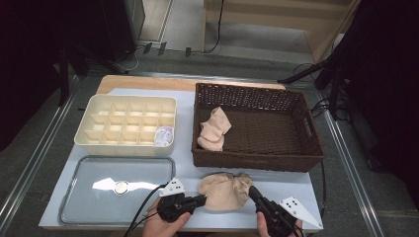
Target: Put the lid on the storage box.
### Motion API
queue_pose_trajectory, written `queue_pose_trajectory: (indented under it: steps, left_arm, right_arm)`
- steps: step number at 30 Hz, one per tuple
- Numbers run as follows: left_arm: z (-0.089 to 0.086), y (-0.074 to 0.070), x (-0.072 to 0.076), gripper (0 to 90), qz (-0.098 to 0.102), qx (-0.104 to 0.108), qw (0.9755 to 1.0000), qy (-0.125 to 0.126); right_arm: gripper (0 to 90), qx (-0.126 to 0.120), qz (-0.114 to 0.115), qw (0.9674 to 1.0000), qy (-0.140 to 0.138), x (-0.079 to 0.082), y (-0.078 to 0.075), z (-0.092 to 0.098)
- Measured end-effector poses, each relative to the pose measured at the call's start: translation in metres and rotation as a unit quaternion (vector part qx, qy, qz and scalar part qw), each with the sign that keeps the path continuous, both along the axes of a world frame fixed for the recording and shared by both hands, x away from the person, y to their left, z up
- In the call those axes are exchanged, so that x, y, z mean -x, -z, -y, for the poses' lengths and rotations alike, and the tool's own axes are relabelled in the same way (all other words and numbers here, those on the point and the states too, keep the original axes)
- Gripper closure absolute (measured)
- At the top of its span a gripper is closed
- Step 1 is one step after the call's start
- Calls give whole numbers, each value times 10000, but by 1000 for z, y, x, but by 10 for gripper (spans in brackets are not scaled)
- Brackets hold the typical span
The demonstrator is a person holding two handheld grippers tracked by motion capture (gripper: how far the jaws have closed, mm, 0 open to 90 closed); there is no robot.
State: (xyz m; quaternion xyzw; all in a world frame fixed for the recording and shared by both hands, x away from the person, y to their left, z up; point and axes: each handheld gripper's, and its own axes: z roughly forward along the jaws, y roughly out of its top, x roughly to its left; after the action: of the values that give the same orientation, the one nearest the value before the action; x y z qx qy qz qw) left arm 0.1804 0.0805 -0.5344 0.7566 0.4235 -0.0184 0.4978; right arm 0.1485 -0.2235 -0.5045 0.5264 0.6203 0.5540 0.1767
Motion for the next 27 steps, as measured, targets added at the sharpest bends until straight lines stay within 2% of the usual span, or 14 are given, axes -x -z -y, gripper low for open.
queue_pose_trajectory:
  steps: [3, 6, 9, 12, 13, 14, 15, 16, 19, 20, 22, 23, 24, 27]
  left_arm:
    - [-3, 1, 1, 895, -10, -36, 10000, -7]
    - [0, 5, 2, 894, -51, -93, 9999, 78]
    - [3, 6, 3, 885, -21, -182, 9998, 113]
    - [3, 7, 4, 869, -4, -238, 9997, 104]
    - [2, 7, 3, 823, -19, -210, 9997, 129]
    - [2, 7, 3, 790, -19, -210, 9997, 129]
    - [2, 6, 3, 750, -4, -142, 9998, 116]
    - [2, 6, 3, 723, -4, -142, 9998, 116]
    - [2, 5, 1, 686, 8, -26, 9999, 103]
    - [3, 4, 1, 670, -1, 4, 9999, 110]
    - [5, 4, 0, 695, 4, -57, 9999, 116]
    - [5, 4, 0, 695, -8, -79, 9999, 90]
    - [6, 5, 0, 748, -35, -125, 9999, 112]
    - [6, 4, 1, 861, -24, -173, 9998, 67]
  right_arm:
    - [900, -12, -97, 9999, 66, 1, 5, 11]
    - [900, 416, -208, 9988, 130, 3, 14, 23]
    - [900, 519, -399, 9977, 155, 2, 19, 27]
    - [884, 638, -438, 9968, 218, 0, 23, 29]
    - [833, 655, -423, 9965, 307, -2, 24, 32]
    - [833, 655, -423, 9965, 307, -2, 24, 32]
    - [760, 665, -356, 9969, 242, -4, 25, 34]
    - [760, 665, -356, 9969, 242, -4, 25, 34]
    - [647, 737, -418, 9964, -16, -8, 30, 31]
    - [563, 897, -476, 9948, -84, -11, 35, 25]
    - [591, 1138, -495, 9922, -115, -13, 39, 20]
    - [591, 1138, -495, 9922, -115, -13, 39, 20]
    - [690, 1148, -554, 9918, -132, -12, 38, 17]
    - [841, 1312, -586, 9893, -259, -9, 36, 12]
